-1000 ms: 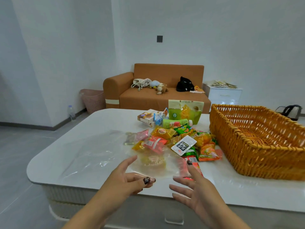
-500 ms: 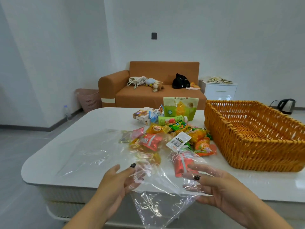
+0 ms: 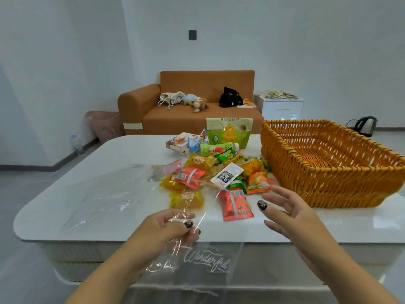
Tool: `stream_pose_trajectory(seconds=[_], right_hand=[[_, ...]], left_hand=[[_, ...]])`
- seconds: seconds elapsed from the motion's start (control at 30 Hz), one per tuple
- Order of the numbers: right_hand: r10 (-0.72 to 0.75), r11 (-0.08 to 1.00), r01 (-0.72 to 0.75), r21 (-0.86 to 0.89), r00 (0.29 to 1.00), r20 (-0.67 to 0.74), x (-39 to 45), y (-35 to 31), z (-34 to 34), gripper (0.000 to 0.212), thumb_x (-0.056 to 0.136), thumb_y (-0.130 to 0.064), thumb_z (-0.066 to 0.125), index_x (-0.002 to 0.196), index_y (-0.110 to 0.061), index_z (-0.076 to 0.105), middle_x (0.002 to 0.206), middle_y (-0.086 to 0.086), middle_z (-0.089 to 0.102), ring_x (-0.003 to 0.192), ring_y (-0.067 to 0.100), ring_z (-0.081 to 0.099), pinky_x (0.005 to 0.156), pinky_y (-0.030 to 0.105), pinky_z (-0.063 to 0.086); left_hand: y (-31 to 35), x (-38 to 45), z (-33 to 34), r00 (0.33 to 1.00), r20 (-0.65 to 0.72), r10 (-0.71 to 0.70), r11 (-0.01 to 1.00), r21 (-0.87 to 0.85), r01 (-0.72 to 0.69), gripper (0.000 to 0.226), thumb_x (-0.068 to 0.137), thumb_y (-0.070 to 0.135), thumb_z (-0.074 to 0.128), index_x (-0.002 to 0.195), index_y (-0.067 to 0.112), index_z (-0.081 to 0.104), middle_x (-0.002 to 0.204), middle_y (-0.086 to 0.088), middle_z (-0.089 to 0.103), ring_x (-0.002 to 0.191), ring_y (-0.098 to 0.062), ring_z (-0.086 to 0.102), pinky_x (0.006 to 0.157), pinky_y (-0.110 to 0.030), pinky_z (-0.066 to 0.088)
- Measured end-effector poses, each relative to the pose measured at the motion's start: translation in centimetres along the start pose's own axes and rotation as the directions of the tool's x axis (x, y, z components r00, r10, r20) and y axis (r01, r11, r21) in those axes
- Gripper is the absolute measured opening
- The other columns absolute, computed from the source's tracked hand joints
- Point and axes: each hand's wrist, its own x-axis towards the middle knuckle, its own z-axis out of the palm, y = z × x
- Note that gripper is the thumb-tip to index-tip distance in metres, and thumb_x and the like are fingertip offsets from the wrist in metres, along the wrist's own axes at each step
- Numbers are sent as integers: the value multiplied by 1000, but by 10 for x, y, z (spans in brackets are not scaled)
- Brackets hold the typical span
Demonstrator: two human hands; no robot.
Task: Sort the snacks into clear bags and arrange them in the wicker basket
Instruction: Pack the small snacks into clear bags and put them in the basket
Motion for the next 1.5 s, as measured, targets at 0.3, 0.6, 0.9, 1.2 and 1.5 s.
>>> stream_pose_trajectory(seconds=[0.3, 0.6, 0.9, 1.2, 1.5], right_hand=[[-25, 901, 146, -409, 957, 288, -2, 15, 6, 59, 72, -26, 83, 119, -42, 52, 105, -19, 67, 97, -10, 59, 82, 13, 42], [-135, 968, 149, -204, 988, 81, -12, 15, 21, 11, 78, -3, 76, 76, -14, 73, 61, 7, 59, 48, 13, 54, 43, 26, 46], [-123, 892, 276, -359, 910, 396, -15, 19, 29, 36, 81, 0, 69, 79, -35, 77, 56, -11, 35, 49, 4, 32, 51, 13, 29], [-110, 731, 351, -585, 907, 407, -16, 31, 31, 11, 83, -27, 71, 82, -38, 74, 75, -10, 58, 70, 2, 54, 61, 14, 40], [71, 869, 95, -485, 947, 312, -19, 18, 41, 38, 86, -59, 51, 73, -32, 75, 76, -13, 69, 68, 7, 62, 69, 38, 55]], left_hand=[[1, -2, -1, 982, 183, -57, 904, 427, -27, 16, 92, 13, 65, 106, 18, 70, 95, -3, 77, 100, -14, 70, 101, -37, 47], [-7, 6, 3, 820, -204, 535, 734, 593, -331, 30, 85, 13, 71, 98, 38, 63, 93, 20, 69, 94, 8, 61, 79, -8, 46], [-26, 5, 19, 554, 424, 717, -3, 796, -605, 66, 83, 18, 66, 142, 35, 42, 128, 2, 47, 116, -12, 50, 95, -25, 45], [-31, 14, 19, 488, 432, 758, -79, 804, -589, 7, 70, 16, 57, 66, 21, 61, 107, 5, 68, 116, -18, 57, 97, -37, 34], [-23, 23, 11, 603, -42, 796, 413, 767, -492, 18, 72, 13, 58, 66, 29, 54, 110, 11, 63, 108, -6, 53, 83, -7, 37]])
